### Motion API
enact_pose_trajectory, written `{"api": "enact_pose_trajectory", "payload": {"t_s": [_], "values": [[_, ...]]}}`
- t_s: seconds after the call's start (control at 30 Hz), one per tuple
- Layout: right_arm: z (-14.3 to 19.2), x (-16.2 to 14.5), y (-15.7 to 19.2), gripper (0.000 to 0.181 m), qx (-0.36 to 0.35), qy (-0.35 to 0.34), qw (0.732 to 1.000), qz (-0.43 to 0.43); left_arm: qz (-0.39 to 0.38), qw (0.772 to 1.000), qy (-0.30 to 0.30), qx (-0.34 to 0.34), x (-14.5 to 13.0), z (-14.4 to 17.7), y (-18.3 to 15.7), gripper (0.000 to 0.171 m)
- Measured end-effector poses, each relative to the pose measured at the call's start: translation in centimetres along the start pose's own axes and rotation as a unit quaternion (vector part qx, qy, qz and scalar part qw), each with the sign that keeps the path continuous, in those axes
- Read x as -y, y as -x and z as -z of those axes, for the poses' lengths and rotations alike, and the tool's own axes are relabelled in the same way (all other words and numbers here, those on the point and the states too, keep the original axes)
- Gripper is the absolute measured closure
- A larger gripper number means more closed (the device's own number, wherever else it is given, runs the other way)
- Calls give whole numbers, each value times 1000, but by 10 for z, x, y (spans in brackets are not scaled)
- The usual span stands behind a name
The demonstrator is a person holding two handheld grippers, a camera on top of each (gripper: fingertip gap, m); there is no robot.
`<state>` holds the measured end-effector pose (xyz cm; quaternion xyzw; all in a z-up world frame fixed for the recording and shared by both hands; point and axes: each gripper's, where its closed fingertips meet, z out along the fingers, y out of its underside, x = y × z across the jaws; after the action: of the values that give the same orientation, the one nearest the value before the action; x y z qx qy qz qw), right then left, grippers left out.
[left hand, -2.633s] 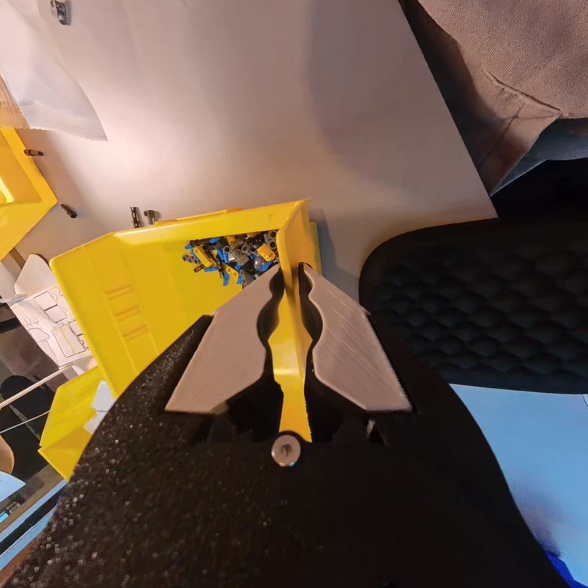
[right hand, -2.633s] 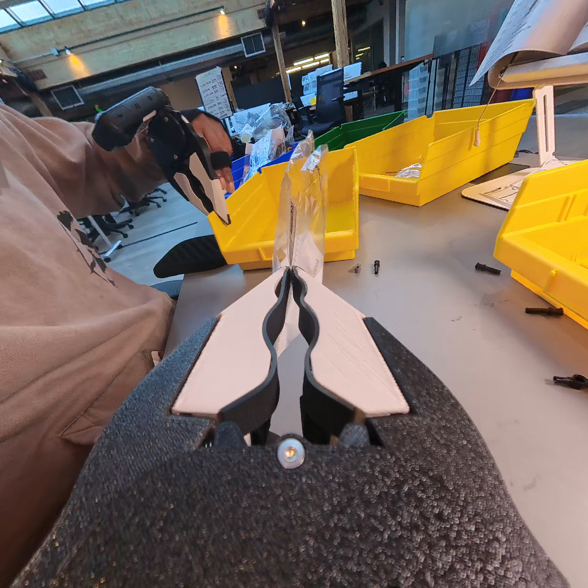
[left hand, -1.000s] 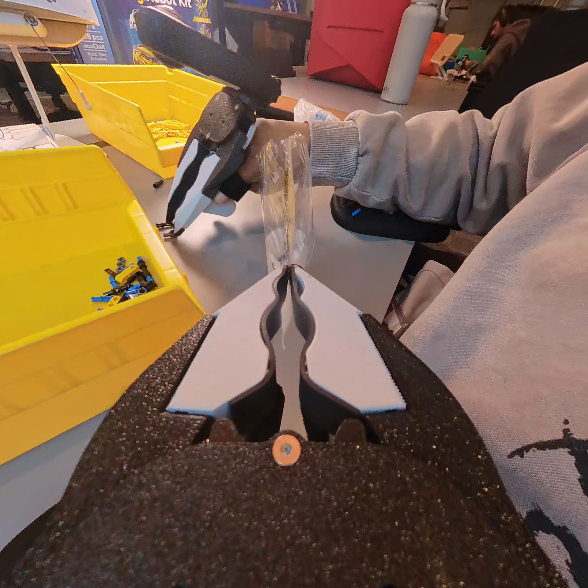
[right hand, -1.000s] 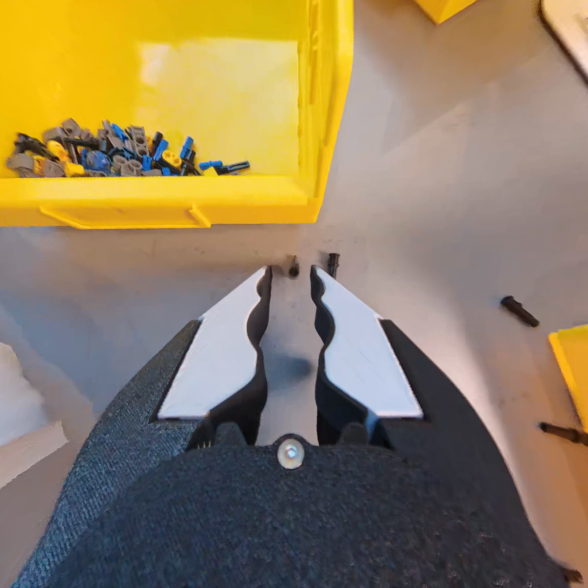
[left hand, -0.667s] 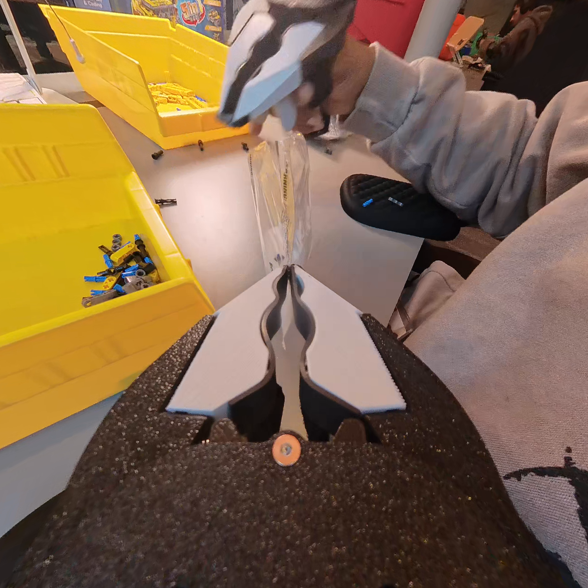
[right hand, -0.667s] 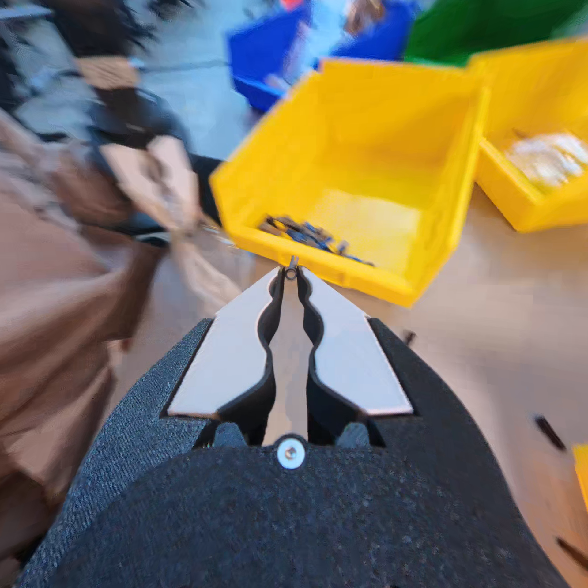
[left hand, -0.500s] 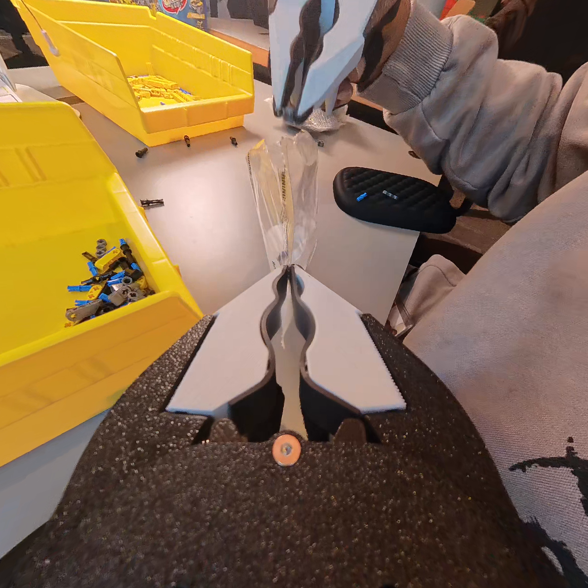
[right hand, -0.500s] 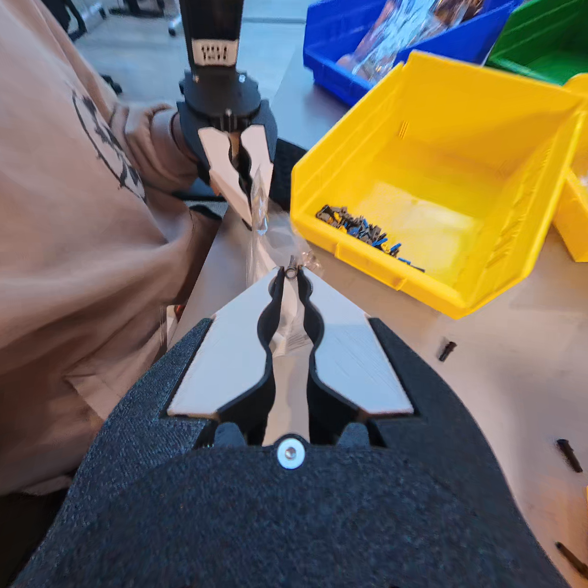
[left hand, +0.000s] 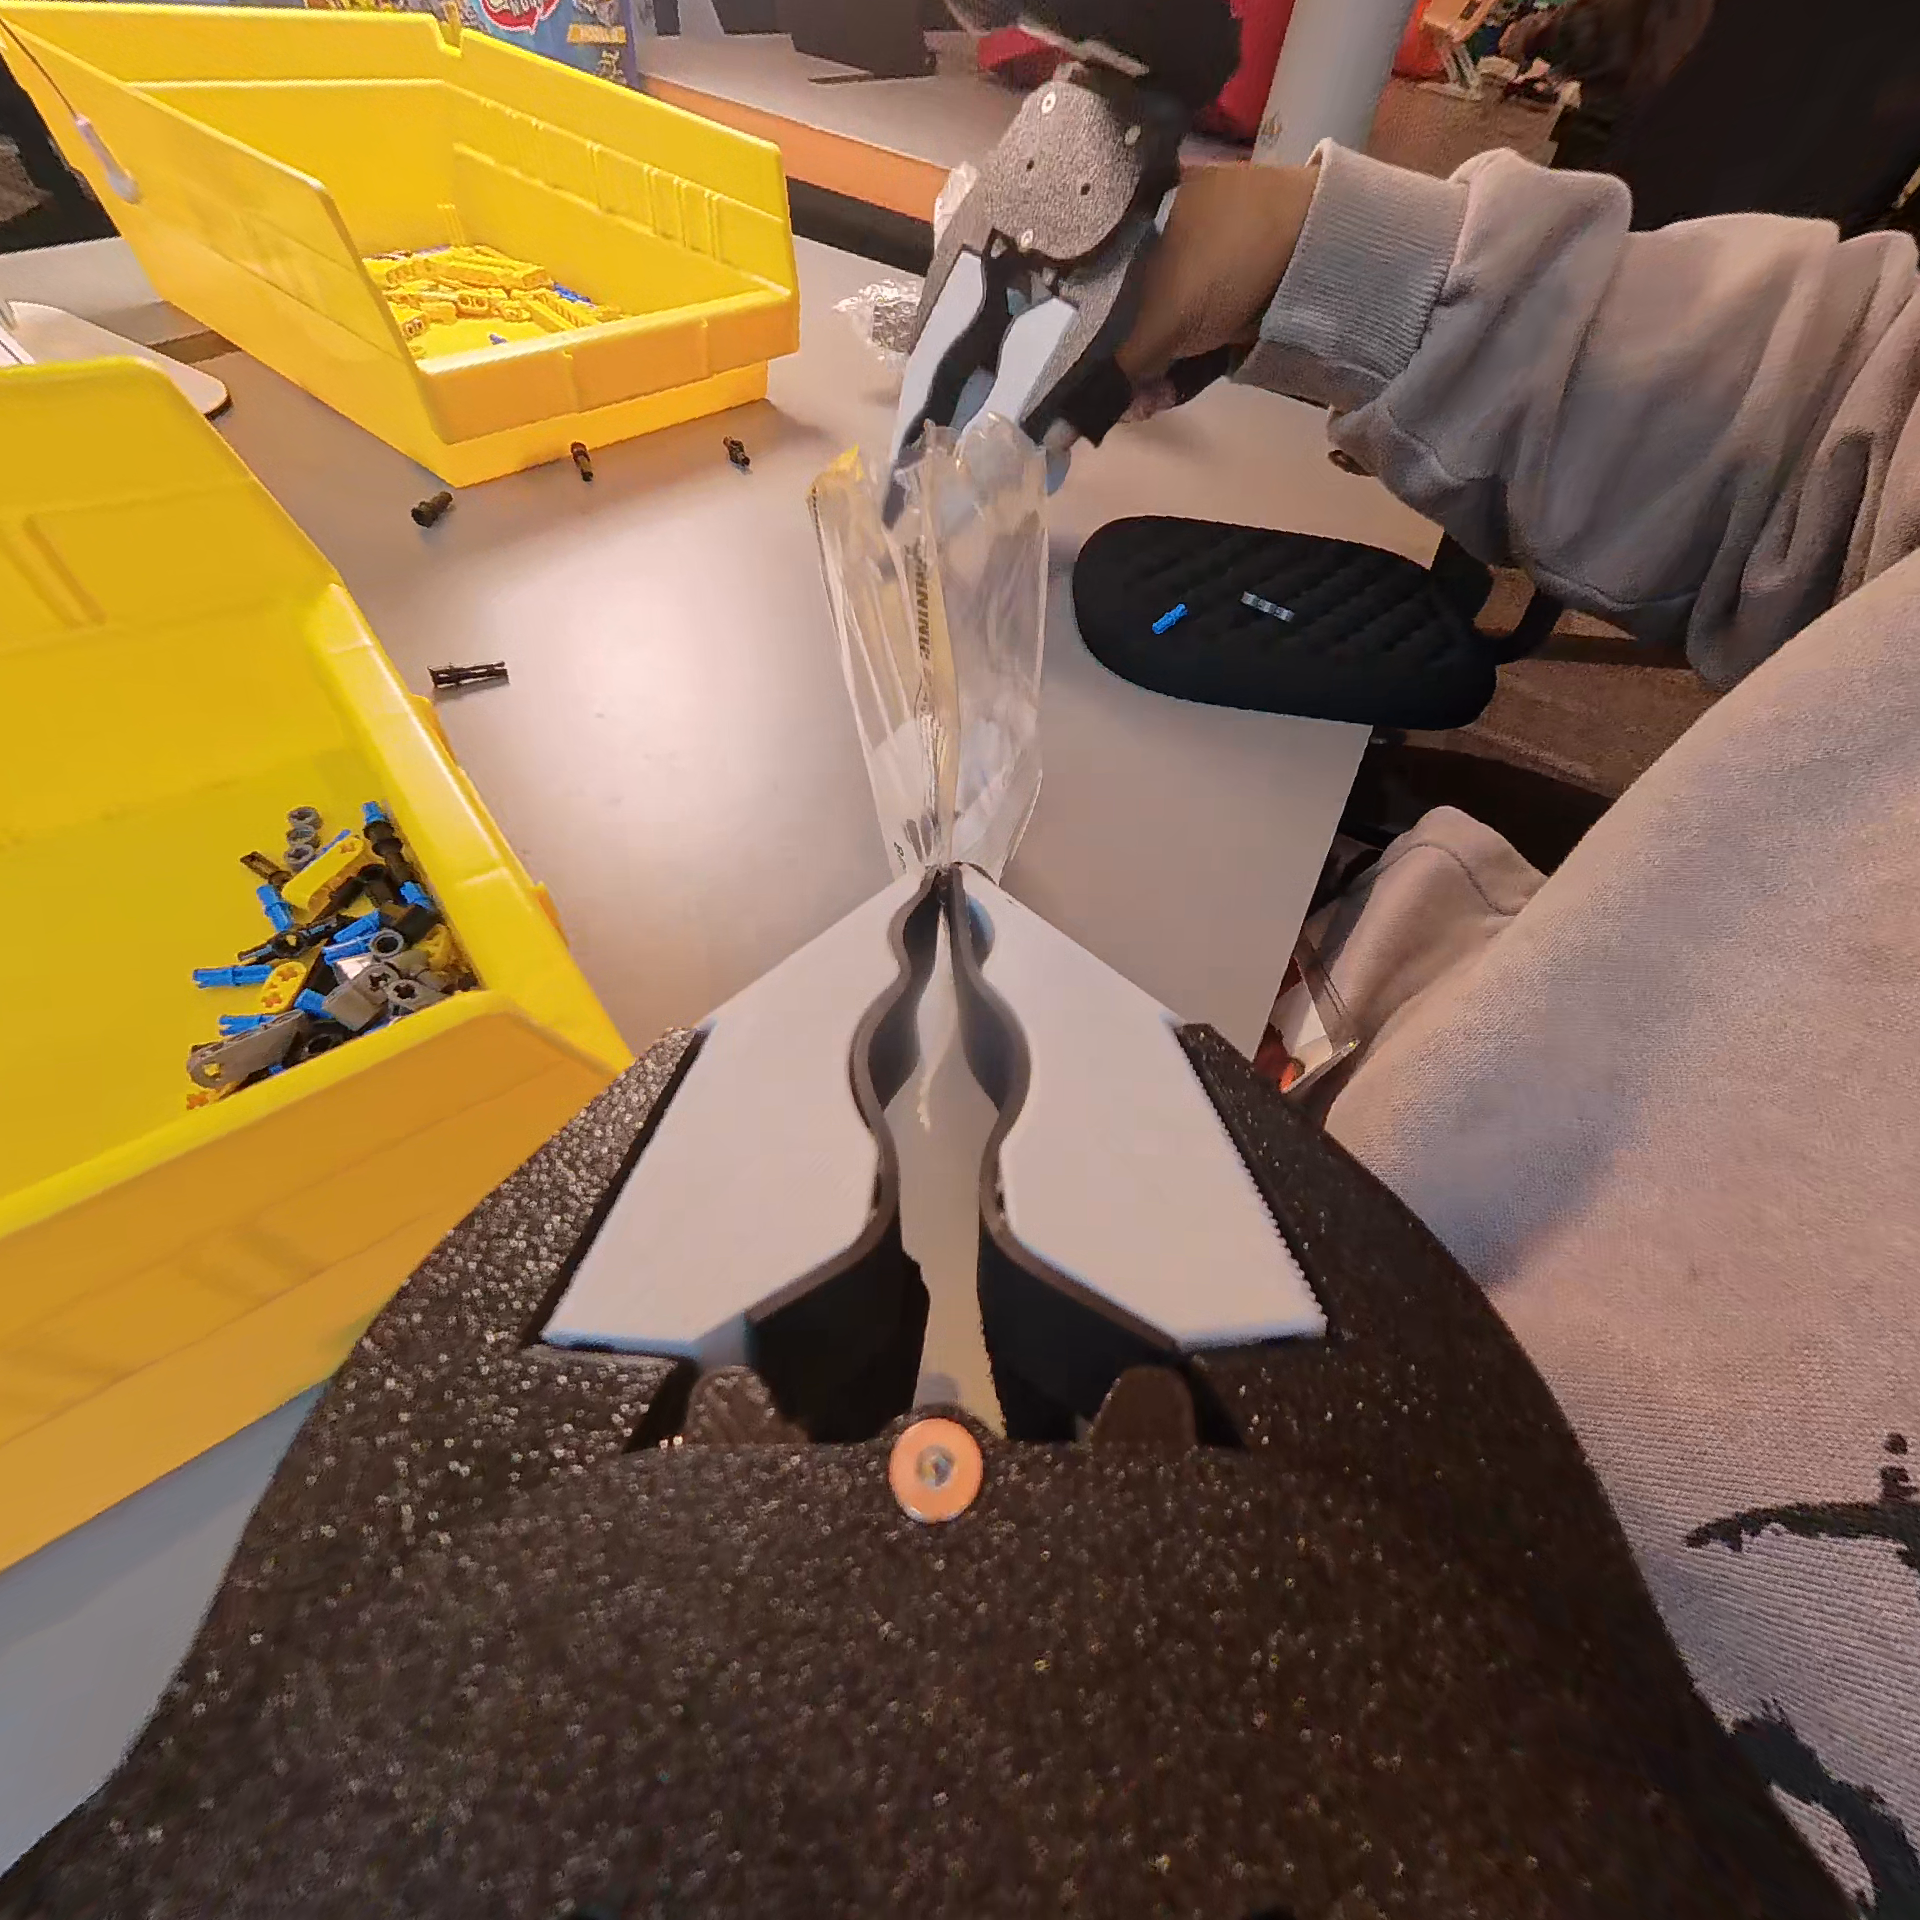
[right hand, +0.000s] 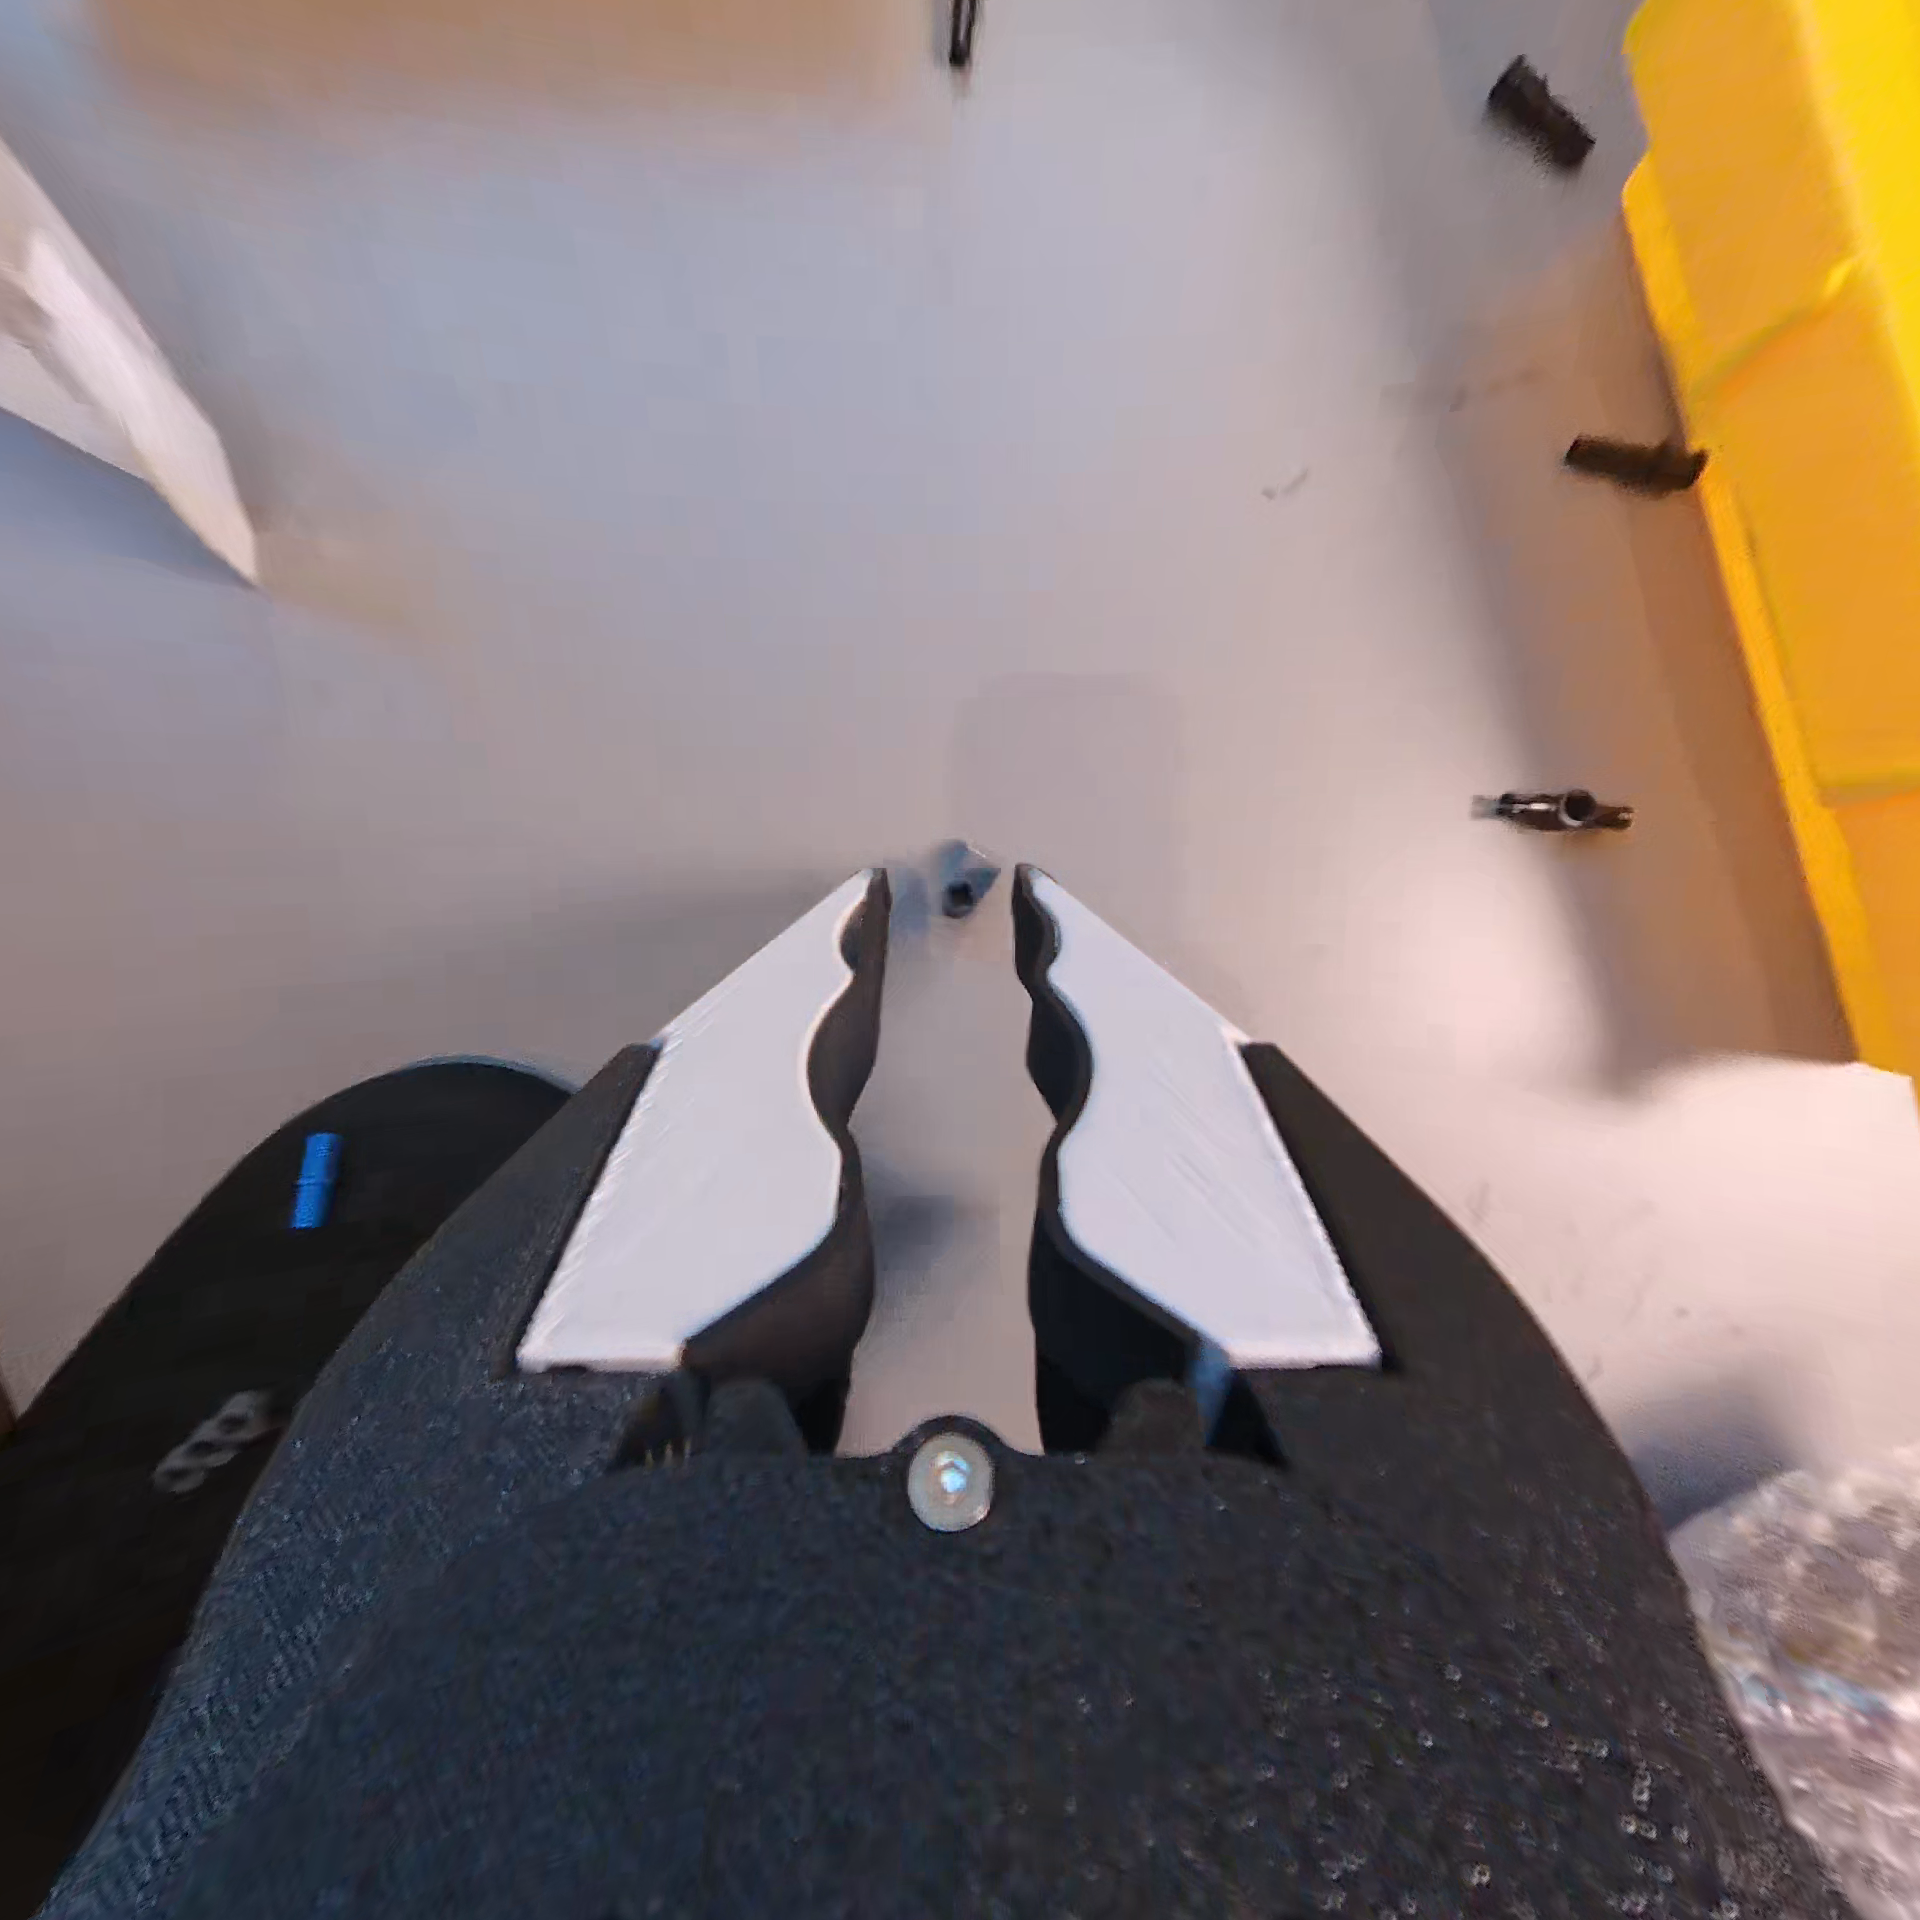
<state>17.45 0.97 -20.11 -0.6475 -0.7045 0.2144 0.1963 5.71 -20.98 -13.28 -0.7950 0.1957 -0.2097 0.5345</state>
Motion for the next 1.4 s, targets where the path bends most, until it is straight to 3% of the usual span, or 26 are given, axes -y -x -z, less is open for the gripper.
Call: {"api": "enact_pose_trajectory", "payload": {"t_s": [0.07,0.17,0.37,0.47,0.6,0.7,0.8,0.9,0.97,1.03,1.13,1.3,1.4], "values": [[-7,-4,0,174,0,2,1000,4,-3,1000,5,0,-1,-2,-1,171],[2,16,12,175,21,-43,998,27,-6,1000,9,-3,-2,-4,-3,171],[79,122,112,174,165,-249,945,133,-7,1000,14,-13,-3,-12,-7,171],[74,142,137,173,166,-240,940,177,-11,1000,16,-18,-3,-16,-10,171],[69,139,139,159,166,-223,944,179,-10,1000,16,-18,-4,-17,-9,171],[89,113,117,159,135,-213,958,136,-9,1000,13,-18,-4,-16,-9,171],[74,35,99,159,89,-75,986,116,-10,1000,15,-20,-4,-17,-9,171],[53,-21,106,158,89,-1,993,82,-13,1000,16,-22,-4,-18,-10,171],[40,-41,106,161,75,23,994,78,-17,999,19,-22,-5,-19,-11,171],[39,-40,107,171,70,11,994,79,-20,999,23,-23,-6,-20,-13,171],[56,-13,110,178,75,-47,992,87,-28,999,29,-25,-7,-21,-15,171],[90,79,130,177,73,-189,968,151,-43,998,31,-35,-7,-25,-23,171],[84,114,144,177,75,-208,956,193,-54,997,35,-36,-6,-27,-26,171]]}}
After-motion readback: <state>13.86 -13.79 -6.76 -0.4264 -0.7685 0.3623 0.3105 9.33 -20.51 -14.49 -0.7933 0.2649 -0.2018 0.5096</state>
